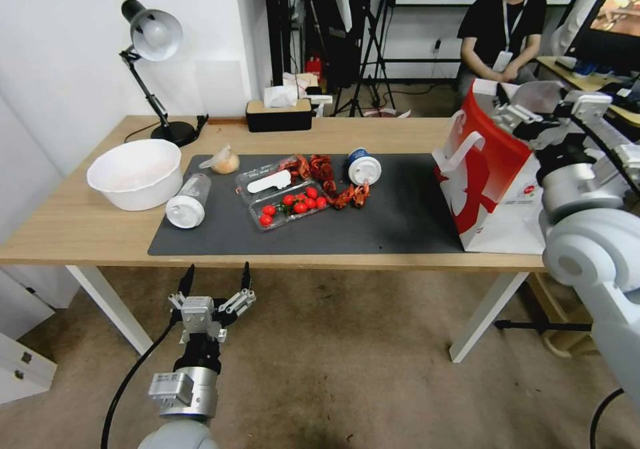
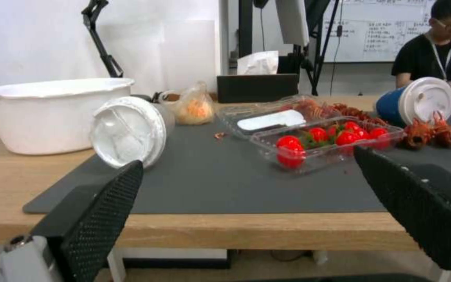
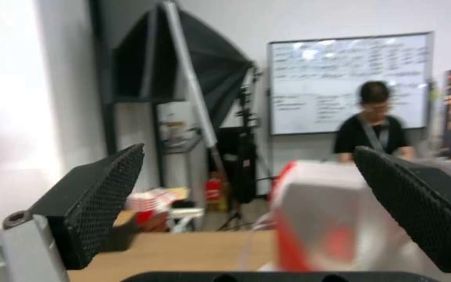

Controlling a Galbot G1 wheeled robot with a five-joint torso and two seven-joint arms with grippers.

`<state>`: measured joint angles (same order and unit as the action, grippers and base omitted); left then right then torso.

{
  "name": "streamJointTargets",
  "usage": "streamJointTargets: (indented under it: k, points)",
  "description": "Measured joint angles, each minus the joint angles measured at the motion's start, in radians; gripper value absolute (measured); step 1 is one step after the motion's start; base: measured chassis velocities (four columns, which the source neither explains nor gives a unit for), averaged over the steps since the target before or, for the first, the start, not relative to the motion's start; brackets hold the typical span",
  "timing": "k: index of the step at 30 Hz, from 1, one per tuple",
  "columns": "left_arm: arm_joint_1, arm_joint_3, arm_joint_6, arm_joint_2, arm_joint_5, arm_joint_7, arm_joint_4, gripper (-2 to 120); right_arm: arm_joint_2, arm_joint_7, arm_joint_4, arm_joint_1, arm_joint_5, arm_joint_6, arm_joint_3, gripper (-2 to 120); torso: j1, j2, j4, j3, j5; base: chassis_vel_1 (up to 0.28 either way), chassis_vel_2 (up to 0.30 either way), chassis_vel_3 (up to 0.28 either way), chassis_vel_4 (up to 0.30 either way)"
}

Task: Pick up the trash from the table and place it into the takeout bag.

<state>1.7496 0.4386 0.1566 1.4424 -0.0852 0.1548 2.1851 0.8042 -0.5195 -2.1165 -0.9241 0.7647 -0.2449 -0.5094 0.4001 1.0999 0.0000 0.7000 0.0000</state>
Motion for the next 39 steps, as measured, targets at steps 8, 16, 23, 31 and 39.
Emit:
streamJointTargets:
  k: [8,16,23,31,39]
  points:
    - [0.001,-0.002,0.000,-0.002,-0.003,0.000,-0.002,100,0.004,0.048,-0.077,-0.054,0.038,0.010,0.004,100,0.000,0.000,0.0000,0.000,-0.0002,0.000,0.000,0.000,0.000]
    - [0.005,0.000,0.000,-0.007,-0.007,0.001,0.000,100,0.054,0.136,-0.213,-0.332,-0.069,0.092,0.007,100,0.000,0.000,-0.0002,0.000,-0.0001,0.000,0.000,0.000,0.000]
    - [0.000,-0.002,0.005,-0.008,-0.012,0.000,-0.010,100,0.247,0.232,-0.162,-0.684,-0.373,0.349,0.002,100,0.000,0.000,-0.0003,0.000,-0.0001,0.000,0.000,0.000,0.000]
    - [-0.001,-0.003,0.006,-0.013,-0.017,-0.001,-0.022,100,0.366,0.303,-0.065,-0.789,-0.430,0.542,0.019,100,0.000,0.000,0.0000,0.000,-0.0001,0.000,0.000,0.000,0.000]
    - [-0.009,-0.008,0.008,-0.015,-0.021,-0.005,-0.039,100,0.422,0.342,0.041,-0.796,-0.460,0.609,0.054,100,0.000,0.000,0.0000,0.000,0.0001,0.000,0.000,0.000,0.000]
